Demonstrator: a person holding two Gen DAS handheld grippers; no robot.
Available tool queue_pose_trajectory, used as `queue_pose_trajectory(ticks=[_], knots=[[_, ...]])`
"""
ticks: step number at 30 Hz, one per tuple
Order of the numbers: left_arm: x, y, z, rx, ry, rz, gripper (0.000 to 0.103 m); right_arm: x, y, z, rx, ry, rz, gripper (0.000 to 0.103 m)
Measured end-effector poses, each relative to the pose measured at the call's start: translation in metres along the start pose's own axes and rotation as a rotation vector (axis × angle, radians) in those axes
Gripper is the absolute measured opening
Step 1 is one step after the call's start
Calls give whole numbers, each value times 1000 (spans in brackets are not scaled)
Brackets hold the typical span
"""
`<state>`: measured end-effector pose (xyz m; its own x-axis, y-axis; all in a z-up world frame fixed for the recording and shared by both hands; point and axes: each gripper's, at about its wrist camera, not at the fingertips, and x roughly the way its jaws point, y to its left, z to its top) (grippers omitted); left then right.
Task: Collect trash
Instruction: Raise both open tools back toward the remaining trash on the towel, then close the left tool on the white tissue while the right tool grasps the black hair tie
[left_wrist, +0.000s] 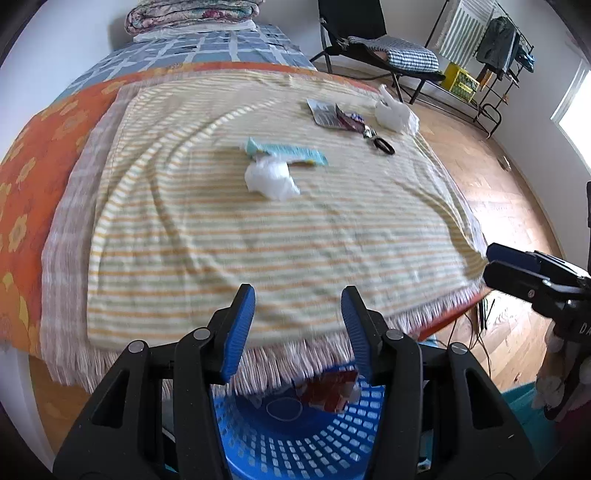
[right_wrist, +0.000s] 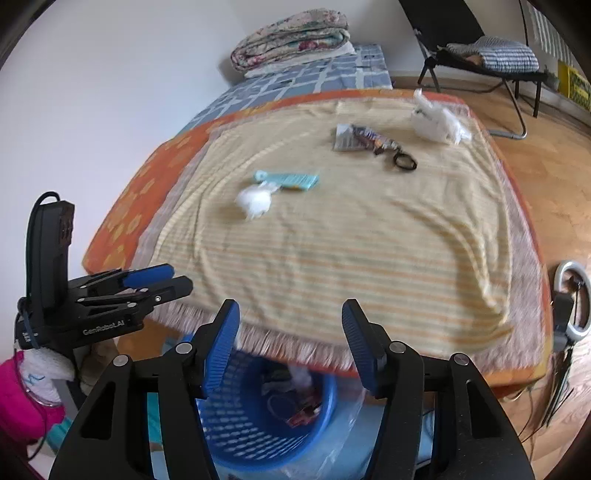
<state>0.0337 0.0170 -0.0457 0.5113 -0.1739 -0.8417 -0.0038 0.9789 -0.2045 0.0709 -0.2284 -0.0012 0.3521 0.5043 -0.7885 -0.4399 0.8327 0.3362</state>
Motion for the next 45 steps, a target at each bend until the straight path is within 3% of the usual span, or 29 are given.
queue_pose_trajectory(ticks=[2,12,28,36,45], knots=[[2,3,8,-14,-8,0,60,0,-6,12,3,-8,-12,57],[25,11,43,-42,10,-1,60,27,-41,64,10,-8,-86,58],[74,14,80,-93,59,6,60,109,-98,125,0,32,-176,59],[93,19,90,-128,85,-6,60,144,-113,138,-4,71,-223,59],[111,28,98,-161,110,-1,60,154,-122,143,-2,78,-234,59]])
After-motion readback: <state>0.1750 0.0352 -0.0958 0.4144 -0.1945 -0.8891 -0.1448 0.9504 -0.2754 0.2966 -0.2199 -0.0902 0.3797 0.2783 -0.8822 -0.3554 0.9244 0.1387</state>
